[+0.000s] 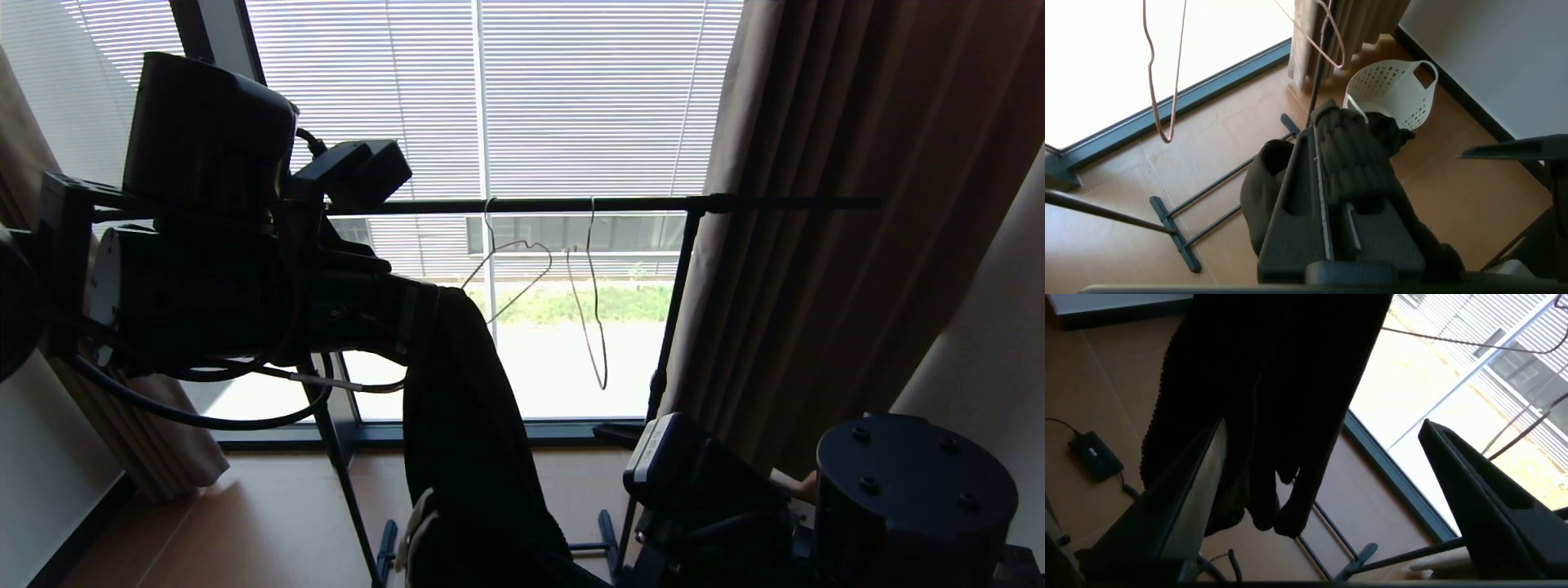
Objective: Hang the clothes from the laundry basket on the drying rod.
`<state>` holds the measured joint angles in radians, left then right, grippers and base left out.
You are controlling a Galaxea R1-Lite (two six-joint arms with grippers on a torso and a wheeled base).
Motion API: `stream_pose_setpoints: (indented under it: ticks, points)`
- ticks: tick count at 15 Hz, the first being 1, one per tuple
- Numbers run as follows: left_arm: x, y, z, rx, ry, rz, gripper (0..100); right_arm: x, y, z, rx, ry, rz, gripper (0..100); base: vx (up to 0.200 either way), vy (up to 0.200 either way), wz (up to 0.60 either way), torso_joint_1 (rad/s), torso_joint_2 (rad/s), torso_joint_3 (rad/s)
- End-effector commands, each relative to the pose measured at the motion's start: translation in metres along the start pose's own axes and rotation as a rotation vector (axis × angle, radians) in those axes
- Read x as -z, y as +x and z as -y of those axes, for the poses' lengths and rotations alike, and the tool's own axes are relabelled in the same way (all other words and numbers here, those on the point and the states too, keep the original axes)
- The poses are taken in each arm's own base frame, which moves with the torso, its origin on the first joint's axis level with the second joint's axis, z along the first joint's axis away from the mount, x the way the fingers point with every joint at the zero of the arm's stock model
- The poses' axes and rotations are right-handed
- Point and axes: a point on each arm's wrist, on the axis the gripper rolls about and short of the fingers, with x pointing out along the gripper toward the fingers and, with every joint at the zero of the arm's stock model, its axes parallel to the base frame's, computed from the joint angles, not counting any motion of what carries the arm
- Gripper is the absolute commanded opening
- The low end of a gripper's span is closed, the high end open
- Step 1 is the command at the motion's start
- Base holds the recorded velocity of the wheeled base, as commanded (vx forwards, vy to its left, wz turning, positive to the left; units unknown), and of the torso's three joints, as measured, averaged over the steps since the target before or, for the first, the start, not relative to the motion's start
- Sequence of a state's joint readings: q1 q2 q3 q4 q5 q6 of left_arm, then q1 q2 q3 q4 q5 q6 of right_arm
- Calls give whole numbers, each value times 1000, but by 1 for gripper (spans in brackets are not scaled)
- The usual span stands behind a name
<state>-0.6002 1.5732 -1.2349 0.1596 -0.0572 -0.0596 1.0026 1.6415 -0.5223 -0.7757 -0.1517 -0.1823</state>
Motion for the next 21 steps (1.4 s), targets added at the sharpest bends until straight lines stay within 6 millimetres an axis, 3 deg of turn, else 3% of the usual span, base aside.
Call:
stream_pose_setpoints:
  ticks: [1, 3, 11, 17, 18, 21]
  points:
    - [0, 0, 0, 1, 0, 1, 0, -2, -1, -6, -20, -8, 8, 100, 0, 0, 0, 0, 0, 0]
    - [0, -1, 4, 13, 7, 3, 0, -1, 5, -10, -32, -14, -3, 100, 0, 0, 0, 0, 0, 0]
    - [3, -7, 8, 27, 13, 5, 0, 18, 67, -26, -49, -23, -102, 100, 0, 0, 0, 0, 0, 0]
    - [9, -21, 8, 44, 12, 13, 0, 34, 79, -18, -6, 59, -163, 100, 0, 0, 0, 0, 0, 0]
    - [9, -24, 8, 51, 12, 17, 0, 33, 78, -13, 9, 70, -160, 0, 0, 0, 0, 0, 0, 0]
    - [19, -20, 5, 39, 5, -20, 0, 15, 58, 9, 78, 151, -89, 0, 0, 0, 0, 0, 0, 0]
